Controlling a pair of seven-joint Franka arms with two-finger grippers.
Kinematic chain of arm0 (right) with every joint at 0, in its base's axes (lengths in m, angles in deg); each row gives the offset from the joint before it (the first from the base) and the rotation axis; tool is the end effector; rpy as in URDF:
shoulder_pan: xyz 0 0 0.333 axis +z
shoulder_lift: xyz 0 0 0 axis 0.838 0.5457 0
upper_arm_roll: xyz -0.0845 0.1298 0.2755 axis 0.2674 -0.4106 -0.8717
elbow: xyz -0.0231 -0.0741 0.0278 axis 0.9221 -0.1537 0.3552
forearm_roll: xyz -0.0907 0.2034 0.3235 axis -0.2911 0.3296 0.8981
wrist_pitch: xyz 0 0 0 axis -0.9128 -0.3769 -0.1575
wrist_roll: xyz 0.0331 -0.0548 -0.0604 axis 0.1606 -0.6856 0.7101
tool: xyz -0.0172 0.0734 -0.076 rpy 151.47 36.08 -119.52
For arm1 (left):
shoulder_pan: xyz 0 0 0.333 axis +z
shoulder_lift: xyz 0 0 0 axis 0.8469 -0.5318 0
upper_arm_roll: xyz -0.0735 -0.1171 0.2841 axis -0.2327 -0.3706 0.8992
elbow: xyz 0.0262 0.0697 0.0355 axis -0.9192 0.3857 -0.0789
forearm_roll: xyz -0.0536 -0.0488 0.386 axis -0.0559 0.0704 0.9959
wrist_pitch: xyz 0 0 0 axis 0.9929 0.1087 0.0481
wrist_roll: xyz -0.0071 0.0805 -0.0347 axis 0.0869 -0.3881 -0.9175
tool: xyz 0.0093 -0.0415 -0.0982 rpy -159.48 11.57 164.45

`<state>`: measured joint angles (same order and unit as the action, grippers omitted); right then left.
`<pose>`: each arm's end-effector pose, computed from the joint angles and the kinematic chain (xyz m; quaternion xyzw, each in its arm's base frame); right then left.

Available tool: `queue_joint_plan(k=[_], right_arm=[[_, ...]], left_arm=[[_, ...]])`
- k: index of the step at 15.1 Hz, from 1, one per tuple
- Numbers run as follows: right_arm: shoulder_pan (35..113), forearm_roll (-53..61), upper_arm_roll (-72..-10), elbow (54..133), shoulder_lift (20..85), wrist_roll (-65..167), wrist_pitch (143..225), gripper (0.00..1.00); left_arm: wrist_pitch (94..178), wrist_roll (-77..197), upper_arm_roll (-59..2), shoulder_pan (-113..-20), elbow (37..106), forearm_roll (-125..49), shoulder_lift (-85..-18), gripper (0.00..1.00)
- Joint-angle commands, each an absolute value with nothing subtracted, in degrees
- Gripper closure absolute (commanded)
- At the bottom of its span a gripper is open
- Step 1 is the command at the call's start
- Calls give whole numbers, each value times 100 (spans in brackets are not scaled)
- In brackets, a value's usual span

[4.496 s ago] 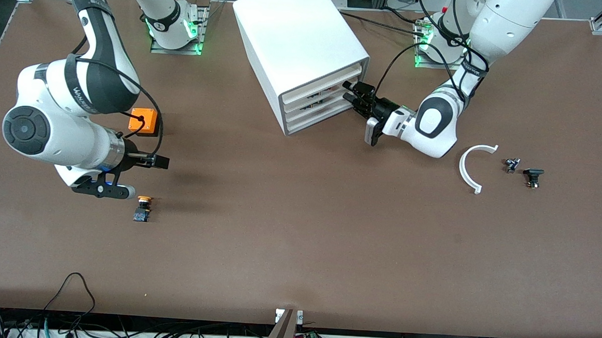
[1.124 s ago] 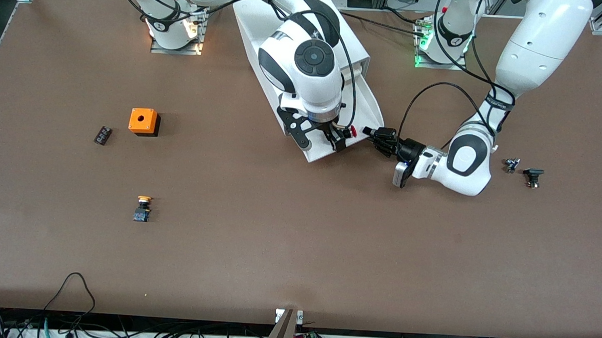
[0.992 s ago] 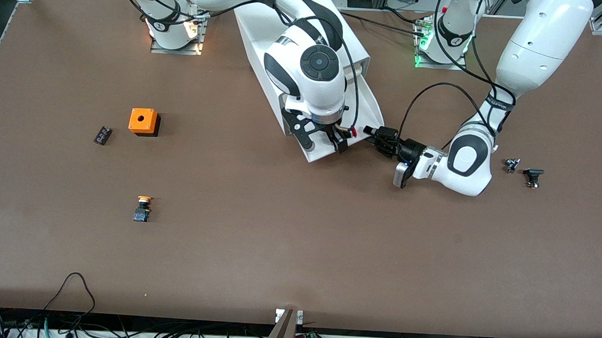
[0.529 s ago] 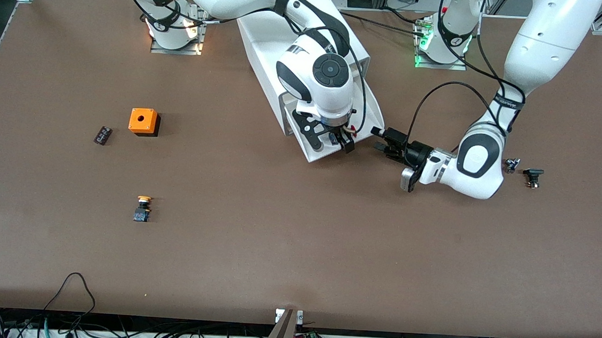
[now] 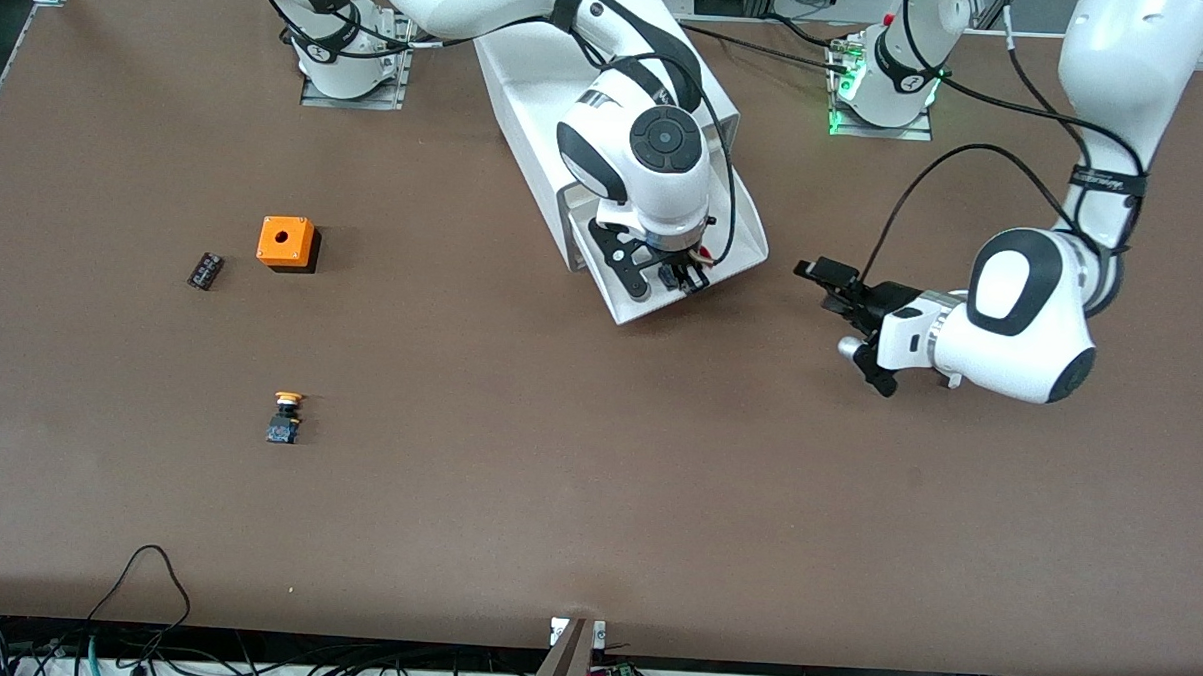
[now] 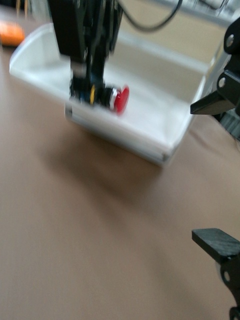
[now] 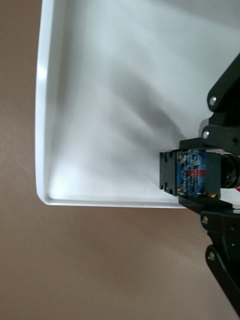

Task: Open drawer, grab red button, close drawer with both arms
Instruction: 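Lift the red button out with the right gripper while the left gripper releases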

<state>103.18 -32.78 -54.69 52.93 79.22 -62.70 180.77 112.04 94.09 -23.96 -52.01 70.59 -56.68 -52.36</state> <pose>0.4859 0.6119 0.3381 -0.8743 0.4805 0.0481 0.0488 0.5920 -0.1162 0.3103 0.9005 -0.2072 -0.2108 0.3190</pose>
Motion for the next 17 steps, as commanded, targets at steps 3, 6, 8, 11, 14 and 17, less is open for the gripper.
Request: queue_joint_plan(k=[3,6,8,11,14,17], right_arm=[[10360,-3264,-5472,5109,7944,-6194,17960,100],[10316,-3272,-5464,5101,7673,-5766,17837,100],[10168,-3272,-5463,5101,7505,-5283,17828,100],[9825,-3272,-5446,5101,7356,-4203,17714,100],[9342,-3246,-5463,5101,7294,-3140,17583,100],[8762,-3246,-5455,5101,7285,-1611,17144,100]], left_arm=[[11041,7997,-2454,-5260,6546,-4046,-4916,0],[11032,7599,-2498,-5304,6537,-3219,-4530,0],[10884,7485,-2498,-5295,6528,-3059,-4318,0],[10454,7484,-2402,-5286,6056,-3050,-4247,0],[10329,7502,-2375,-5234,5913,-3006,-4300,0],[10565,6768,-2392,-5417,5992,-3067,-4501,0]])
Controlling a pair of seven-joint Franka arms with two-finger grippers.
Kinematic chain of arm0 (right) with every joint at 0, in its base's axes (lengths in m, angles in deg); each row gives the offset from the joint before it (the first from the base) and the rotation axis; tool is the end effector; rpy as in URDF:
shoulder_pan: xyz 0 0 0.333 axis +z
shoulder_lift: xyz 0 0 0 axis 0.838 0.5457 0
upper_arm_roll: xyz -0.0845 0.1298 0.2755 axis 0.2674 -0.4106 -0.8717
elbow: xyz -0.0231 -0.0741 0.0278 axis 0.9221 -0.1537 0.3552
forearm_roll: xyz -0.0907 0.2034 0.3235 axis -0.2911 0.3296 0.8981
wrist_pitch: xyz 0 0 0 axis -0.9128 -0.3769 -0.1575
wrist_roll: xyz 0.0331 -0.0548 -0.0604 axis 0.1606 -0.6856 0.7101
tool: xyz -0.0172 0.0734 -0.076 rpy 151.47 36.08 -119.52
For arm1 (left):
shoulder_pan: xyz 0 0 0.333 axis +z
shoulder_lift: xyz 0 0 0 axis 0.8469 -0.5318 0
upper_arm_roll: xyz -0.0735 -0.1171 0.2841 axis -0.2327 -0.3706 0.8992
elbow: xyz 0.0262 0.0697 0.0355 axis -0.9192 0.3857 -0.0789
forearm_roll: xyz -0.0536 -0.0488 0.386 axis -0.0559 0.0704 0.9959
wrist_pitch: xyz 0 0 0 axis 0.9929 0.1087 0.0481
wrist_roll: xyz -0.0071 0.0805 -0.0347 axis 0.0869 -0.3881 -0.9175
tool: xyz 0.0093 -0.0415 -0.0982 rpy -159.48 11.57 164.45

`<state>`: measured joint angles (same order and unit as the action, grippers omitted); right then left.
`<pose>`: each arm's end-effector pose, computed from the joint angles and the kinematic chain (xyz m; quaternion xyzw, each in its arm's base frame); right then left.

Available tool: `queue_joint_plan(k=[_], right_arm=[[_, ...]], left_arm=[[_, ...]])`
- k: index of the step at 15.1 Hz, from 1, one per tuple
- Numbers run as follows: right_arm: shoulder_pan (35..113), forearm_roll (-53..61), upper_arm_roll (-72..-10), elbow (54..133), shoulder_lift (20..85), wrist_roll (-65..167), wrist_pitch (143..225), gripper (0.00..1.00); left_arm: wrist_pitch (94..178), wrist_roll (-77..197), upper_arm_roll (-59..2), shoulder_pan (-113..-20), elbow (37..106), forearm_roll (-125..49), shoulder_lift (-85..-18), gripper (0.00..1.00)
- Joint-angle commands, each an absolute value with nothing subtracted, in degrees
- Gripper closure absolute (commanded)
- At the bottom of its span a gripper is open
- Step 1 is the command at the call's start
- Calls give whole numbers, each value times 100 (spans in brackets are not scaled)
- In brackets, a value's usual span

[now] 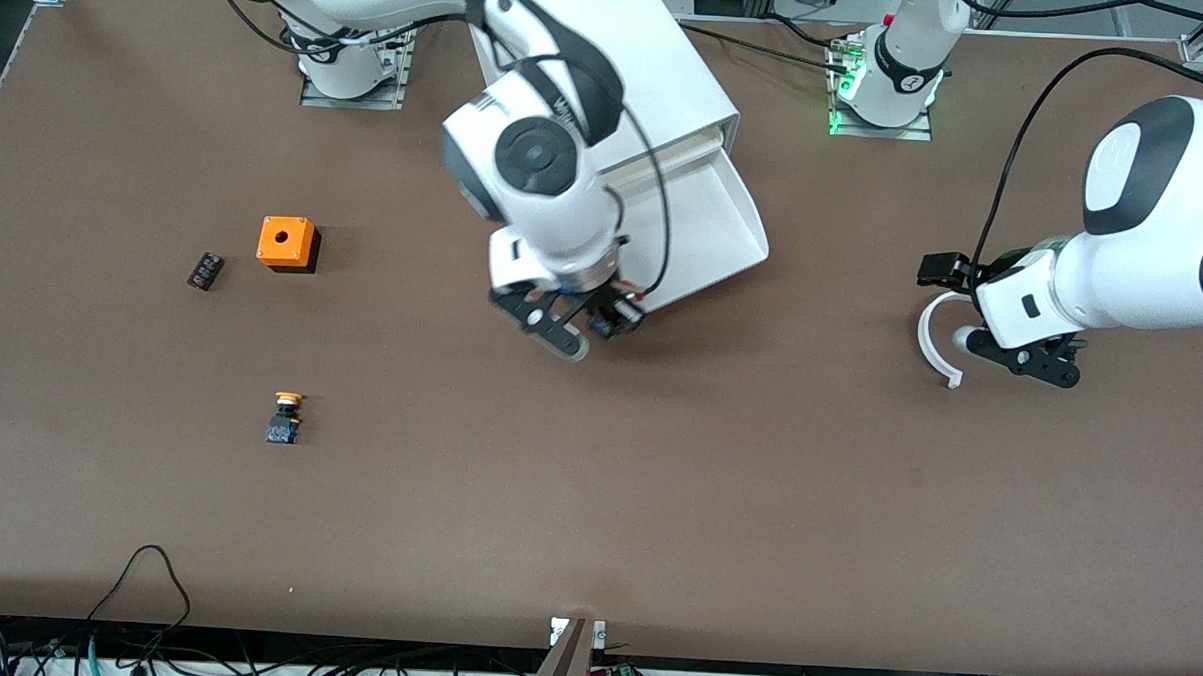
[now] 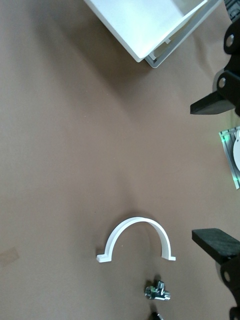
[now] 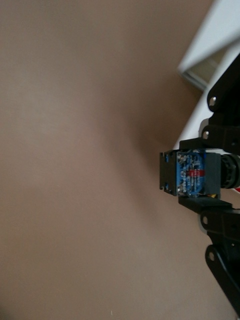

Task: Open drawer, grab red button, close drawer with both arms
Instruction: 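Lift the red button out with the right gripper while the left gripper releases, then push the drawer shut with the left gripper while the right gripper carries the button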

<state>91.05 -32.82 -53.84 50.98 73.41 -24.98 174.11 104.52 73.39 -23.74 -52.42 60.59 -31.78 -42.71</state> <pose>0.5987 0.4824 0.4211 -0.9592 0.2748 0.0092 0.0661 0.6032 -0.0746 0.4635 0.9763 -0.1239 -0.1686 0.0560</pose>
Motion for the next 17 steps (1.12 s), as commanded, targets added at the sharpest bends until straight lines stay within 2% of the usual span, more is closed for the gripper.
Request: queue_joint_plan(k=[1,4,6,10,17], right_arm=[[8569,-3246,-5446,5101,7294,-1180,17064,100],[8042,-3255,-5446,5118,7294,77,17002,100],[7690,-3264,-5446,5275,7294,1069,16993,100],[7145,-3299,-5428,5592,7294,2303,16896,100],[6265,-3431,-5428,6339,7451,3710,17817,100]], left_arm=[[10723,6372,-2384,-5531,6027,-3059,-4528,0],[11074,5300,-2401,-5892,6342,-3050,-4564,0],[11802,4448,-2541,-6016,6781,-3067,-4529,0],[13016,2619,-2762,-6524,7134,-3024,-4756,0],[13791,754,-2770,-7246,7240,-2673,-5231,0]])
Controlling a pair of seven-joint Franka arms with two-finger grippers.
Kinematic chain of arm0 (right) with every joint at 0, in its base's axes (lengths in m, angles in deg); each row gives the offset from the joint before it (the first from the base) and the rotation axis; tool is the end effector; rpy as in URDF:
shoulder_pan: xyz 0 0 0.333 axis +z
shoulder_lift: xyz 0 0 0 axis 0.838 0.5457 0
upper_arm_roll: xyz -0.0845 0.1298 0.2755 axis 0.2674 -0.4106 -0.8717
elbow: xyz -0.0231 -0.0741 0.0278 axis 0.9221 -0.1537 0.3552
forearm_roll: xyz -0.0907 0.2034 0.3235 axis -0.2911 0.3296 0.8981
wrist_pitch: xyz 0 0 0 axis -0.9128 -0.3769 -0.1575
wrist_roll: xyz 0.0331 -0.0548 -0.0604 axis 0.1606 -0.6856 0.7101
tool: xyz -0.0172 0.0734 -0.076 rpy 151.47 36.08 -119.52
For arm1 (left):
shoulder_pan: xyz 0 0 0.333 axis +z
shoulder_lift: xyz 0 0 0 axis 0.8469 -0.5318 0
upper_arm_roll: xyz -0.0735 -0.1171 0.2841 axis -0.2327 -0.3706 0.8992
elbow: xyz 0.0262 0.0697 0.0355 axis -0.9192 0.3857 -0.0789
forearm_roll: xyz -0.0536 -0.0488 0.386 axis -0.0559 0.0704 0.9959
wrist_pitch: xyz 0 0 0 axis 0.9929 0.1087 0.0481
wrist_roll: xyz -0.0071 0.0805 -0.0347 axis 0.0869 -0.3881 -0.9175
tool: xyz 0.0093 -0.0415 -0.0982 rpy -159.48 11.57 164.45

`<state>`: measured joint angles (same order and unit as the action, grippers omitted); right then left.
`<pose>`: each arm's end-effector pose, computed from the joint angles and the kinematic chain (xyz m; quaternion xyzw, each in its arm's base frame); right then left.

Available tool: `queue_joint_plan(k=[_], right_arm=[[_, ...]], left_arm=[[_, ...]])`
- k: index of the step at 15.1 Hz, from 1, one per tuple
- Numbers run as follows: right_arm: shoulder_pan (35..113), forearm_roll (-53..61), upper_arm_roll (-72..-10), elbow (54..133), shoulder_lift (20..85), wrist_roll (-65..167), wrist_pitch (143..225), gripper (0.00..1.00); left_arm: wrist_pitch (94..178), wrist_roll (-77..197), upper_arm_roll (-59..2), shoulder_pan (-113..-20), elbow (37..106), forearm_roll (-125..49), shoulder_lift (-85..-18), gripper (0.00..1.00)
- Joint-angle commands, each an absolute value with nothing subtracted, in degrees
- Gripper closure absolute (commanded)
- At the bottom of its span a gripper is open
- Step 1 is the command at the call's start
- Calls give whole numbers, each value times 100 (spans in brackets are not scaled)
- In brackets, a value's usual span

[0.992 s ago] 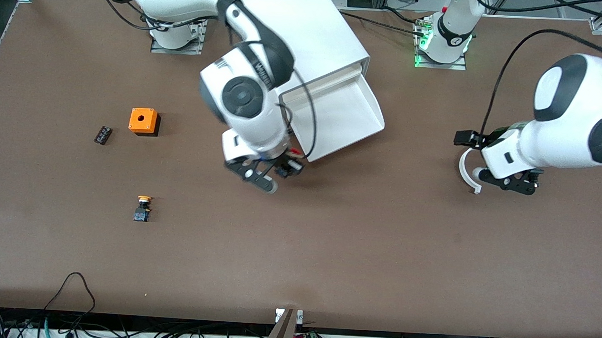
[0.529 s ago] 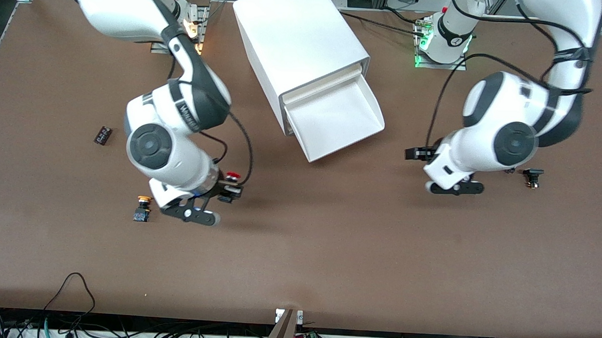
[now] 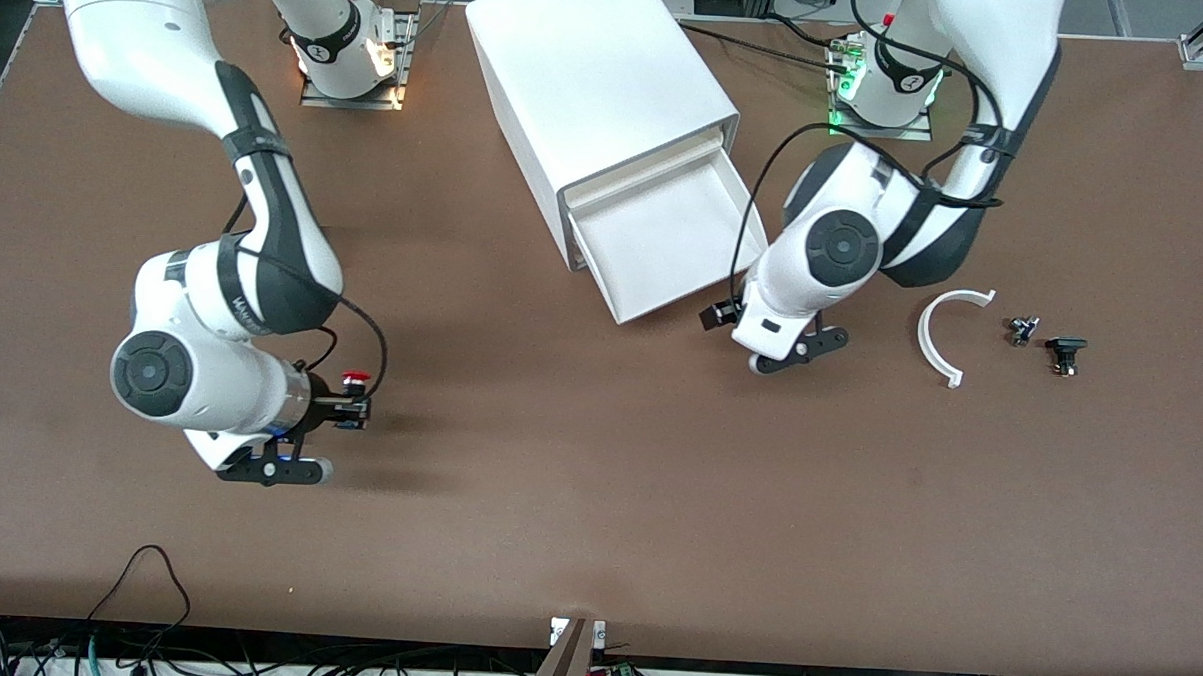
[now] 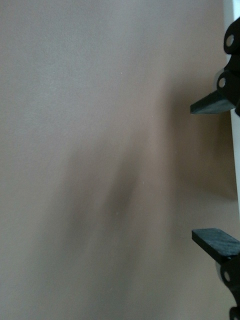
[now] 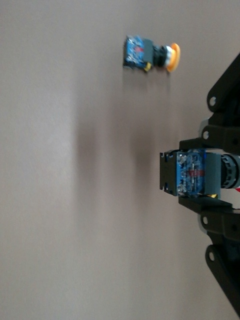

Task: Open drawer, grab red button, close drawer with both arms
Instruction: 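Push the drawer shut with the left gripper while the right gripper carries the button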

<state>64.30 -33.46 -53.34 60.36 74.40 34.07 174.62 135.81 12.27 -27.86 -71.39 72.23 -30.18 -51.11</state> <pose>0.7330 0.1585 0.3299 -0.9986 -0.0044 0.0441 0.0290 0.5570 -0.3172 0.3212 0.9714 0.2162 -0.0976 0.0100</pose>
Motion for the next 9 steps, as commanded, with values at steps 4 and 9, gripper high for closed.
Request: queue_joint_plan(k=[4,9], right_arm=[[6106,-3526,-5411,6778,7610,4018,18564,100],[5931,-3729,-5402,6999,7882,4010,19076,100]], left_arm=[[13845,313,-2831,-7492,7266,-2602,-5302,0],[13871,190,-3060,-7493,7336,-2602,-5337,0]])
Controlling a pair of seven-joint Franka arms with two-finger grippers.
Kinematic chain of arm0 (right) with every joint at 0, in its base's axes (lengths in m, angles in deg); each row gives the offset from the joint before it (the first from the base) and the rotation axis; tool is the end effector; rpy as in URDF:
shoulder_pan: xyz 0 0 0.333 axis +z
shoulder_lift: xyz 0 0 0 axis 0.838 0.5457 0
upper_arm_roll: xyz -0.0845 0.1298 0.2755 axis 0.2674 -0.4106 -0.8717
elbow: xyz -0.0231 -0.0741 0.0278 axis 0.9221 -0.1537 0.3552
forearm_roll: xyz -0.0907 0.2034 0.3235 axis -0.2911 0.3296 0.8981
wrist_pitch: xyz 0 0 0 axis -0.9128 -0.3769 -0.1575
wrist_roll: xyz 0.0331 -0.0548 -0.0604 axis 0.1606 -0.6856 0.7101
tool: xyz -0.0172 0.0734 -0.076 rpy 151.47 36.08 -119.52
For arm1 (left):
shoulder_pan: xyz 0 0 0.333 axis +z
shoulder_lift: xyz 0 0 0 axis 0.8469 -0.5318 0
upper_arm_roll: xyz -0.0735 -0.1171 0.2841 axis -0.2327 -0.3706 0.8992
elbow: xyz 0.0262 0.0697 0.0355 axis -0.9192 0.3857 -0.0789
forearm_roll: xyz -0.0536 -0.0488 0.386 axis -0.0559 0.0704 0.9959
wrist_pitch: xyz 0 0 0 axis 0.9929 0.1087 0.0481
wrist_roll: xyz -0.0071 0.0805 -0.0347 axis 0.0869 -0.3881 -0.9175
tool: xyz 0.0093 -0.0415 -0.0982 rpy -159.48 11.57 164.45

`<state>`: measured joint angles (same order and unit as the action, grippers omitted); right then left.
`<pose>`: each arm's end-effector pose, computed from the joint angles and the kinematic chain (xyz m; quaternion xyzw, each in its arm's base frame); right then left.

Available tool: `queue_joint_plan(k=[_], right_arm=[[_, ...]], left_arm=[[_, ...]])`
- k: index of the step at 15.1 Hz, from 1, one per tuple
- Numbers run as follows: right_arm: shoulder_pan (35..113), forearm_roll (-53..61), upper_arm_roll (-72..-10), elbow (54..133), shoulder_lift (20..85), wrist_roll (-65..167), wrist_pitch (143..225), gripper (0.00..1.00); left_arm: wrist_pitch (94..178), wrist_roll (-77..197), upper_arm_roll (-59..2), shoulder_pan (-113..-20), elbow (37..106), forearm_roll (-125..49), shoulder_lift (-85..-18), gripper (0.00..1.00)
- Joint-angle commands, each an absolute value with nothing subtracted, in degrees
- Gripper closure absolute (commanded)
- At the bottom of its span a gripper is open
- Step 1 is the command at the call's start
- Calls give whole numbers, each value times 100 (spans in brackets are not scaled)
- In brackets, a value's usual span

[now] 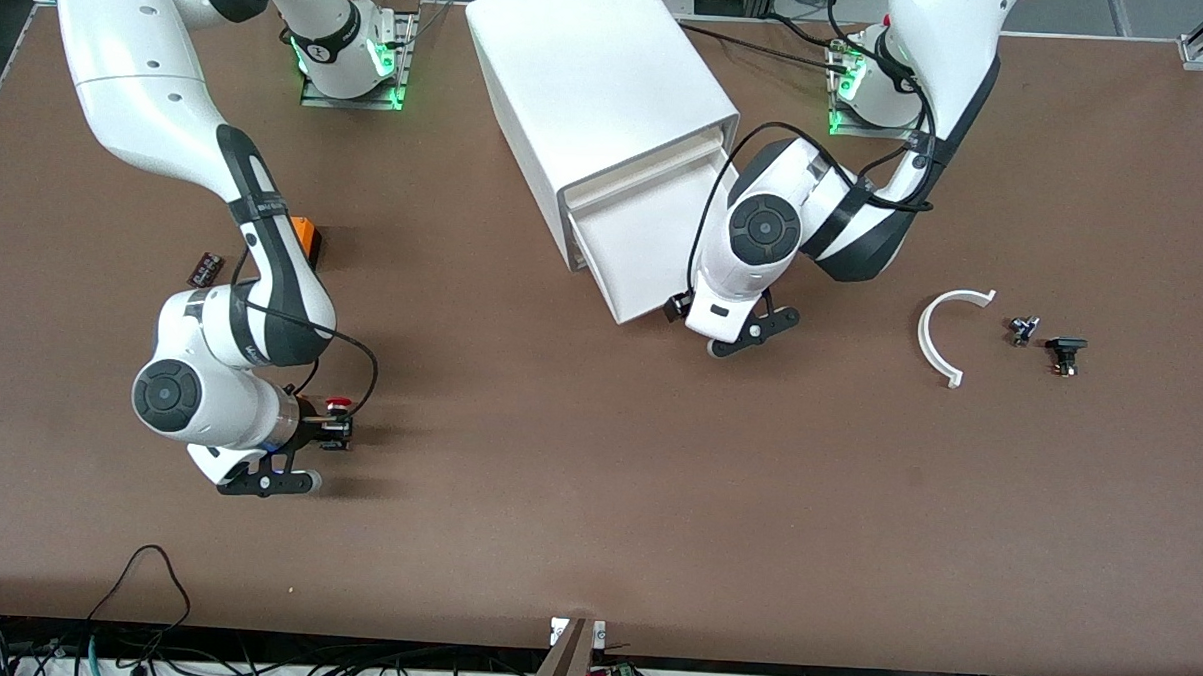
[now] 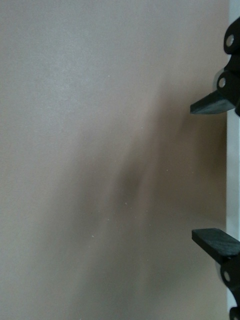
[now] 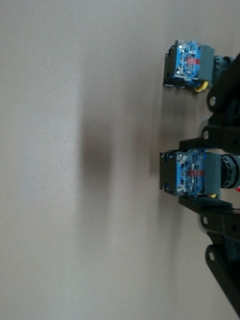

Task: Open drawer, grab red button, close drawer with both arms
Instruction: 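Push the drawer shut with the left gripper while the right gripper carries the button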

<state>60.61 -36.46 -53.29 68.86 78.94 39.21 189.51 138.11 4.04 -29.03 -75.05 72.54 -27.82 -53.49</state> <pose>0.7348 0.1119 0.2237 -0.9992 -0.0276 0.0225 0.0161 0.5321 -0.3617 0.2975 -0.9669 -0.2373 0.0930 0.0061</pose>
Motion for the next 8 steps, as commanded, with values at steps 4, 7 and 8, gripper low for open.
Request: queue_joint_plan(k=[4,7,8], right_arm=[[5895,-3729,-5402,6999,8014,4010,19173,100],[5895,-3721,-5402,6999,8067,3958,19304,81],[5904,-3721,-5402,6990,8067,3923,19305,16]], left_arm=[[13862,181,-3332,-7458,7441,-2646,-5320,0],[13871,181,-3534,-7422,7600,-2672,-5293,0],[13871,181,-3596,-7414,7635,-2672,-5293,0]])
